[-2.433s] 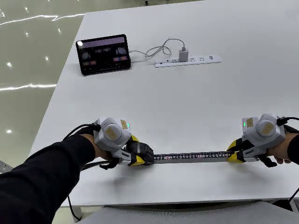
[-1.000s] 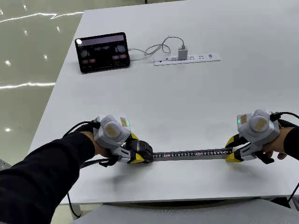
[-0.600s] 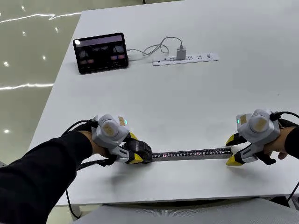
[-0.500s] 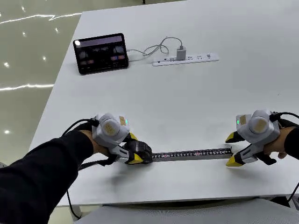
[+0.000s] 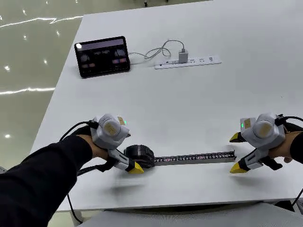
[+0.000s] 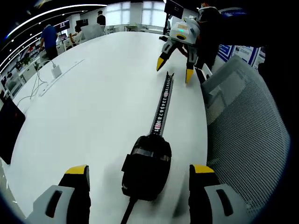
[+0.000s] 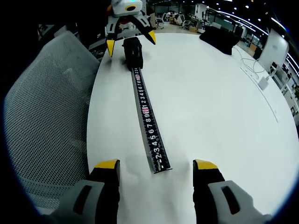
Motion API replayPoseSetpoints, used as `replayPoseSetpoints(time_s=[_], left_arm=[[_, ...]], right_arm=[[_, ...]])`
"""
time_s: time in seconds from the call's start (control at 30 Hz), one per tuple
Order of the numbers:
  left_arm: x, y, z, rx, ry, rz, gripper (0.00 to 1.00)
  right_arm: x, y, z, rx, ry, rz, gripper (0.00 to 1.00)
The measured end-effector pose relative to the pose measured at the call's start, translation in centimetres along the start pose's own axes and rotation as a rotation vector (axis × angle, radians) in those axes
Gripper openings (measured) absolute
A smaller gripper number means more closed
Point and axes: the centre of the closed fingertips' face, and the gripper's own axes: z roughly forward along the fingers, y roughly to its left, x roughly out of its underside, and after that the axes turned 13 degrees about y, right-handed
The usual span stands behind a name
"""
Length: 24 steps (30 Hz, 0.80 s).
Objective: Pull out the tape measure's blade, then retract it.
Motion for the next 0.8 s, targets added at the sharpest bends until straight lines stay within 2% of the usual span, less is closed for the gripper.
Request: replayPoseSetpoints(time_s=[0.07,0.1,0.13,0.3,0.33,0.43,0.53,0.63,0.7,0.8], left_arm=[[0.2,-0.2,0.0,0.005,-0.008,-0.035,0.93],[0.2,0.2,0.0,-0.019,-0.015,-0.069,0.99],[0.7,0.7,-0.1,-0.043,-0.001,-0.083,1.00],[0.9,1.0,-0.4,-0.054,-0.050,-0.153,1.00],[1.0,1.0,-0.5,-0.058,-0.060,-0.185,1.00],[1.2,1.0,-0.8,-0.079,-0.138,-0.278,1.00],[1.4,1.0,-1.3,-0.093,-0.214,-0.314,1.00],[2.4,1.5,-1.6,-0.127,-0.231,-0.370,1.00],[2.8,1.6,-1.9,-0.124,-0.259,-0.407,1.00],[3.5,1.7,-2.3,-0.151,-0.274,-0.428,1.00]], right_arm=[[0.0,0.0,-0.1,0.002,-0.008,0.029,0.63],[0.0,-0.1,-0.1,0.005,-0.015,0.040,0.65],[0.1,-0.1,-0.2,0.009,-0.019,0.042,0.67],[0.3,-0.4,-0.4,0.046,-0.050,0.093,0.73],[0.4,-0.5,-0.5,0.052,-0.060,0.110,0.74],[0.7,-0.4,-0.6,0.053,-0.098,0.181,0.77],[1.1,-0.5,-0.7,0.072,-0.121,0.214,0.81],[1.5,-0.4,-1.0,0.094,-0.148,0.243,0.85],[1.9,-0.2,-1.2,0.110,-0.166,0.250,0.87],[2.6,-0.1,-1.8,0.132,-0.191,0.298,0.88]])
